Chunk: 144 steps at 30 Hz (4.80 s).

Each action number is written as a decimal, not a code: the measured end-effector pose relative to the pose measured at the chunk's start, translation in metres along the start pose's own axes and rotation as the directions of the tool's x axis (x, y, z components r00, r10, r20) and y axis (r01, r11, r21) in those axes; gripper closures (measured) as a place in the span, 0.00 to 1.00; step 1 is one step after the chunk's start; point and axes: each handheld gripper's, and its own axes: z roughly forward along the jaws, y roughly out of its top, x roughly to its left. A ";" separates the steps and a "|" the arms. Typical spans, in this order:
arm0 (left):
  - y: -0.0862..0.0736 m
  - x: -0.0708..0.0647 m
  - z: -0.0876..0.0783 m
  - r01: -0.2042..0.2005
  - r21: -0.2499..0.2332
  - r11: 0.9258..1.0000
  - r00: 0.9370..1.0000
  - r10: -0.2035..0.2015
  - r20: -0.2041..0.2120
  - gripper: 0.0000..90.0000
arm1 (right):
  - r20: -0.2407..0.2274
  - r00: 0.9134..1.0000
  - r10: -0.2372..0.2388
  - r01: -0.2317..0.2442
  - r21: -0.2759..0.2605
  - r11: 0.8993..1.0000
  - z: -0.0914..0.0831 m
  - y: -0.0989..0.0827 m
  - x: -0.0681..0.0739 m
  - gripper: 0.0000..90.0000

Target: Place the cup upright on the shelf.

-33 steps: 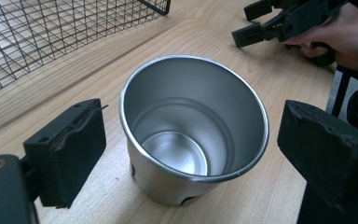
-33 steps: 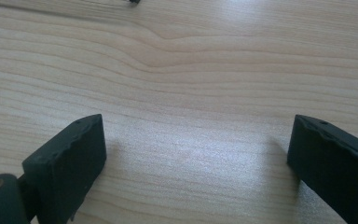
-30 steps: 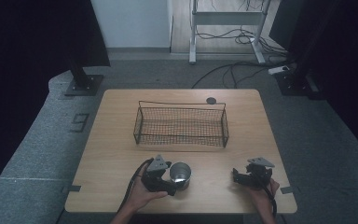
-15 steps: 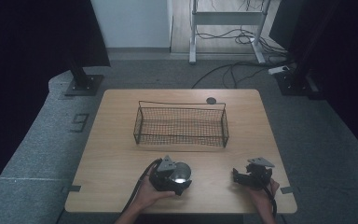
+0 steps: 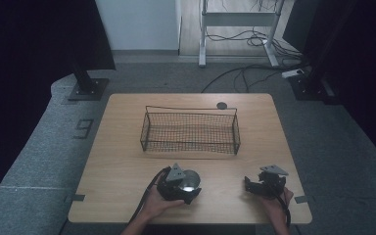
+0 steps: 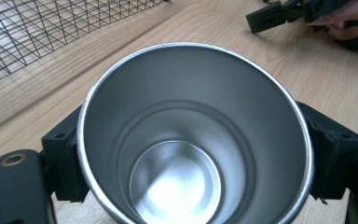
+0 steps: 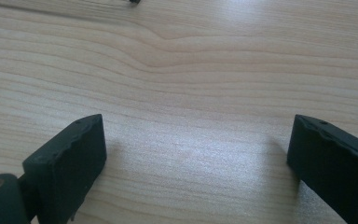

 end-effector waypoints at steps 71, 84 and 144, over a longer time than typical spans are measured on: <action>0.052 0.066 -0.076 0.066 -0.123 0.990 0.996 -0.074 -0.055 0.16 | -0.004 1.000 -0.004 0.004 -0.001 1.000 0.000 0.000 0.000 0.06; 0.067 0.079 -0.074 0.073 -0.129 0.989 0.994 -0.083 -0.069 0.16 | -0.004 1.000 -0.004 0.004 -0.002 1.000 0.000 0.000 0.000 0.06; 0.119 0.123 -0.063 0.063 -0.124 0.990 0.991 -0.077 -0.112 0.16 | -0.002 1.000 -0.007 0.007 -0.004 1.000 0.001 0.001 0.000 0.07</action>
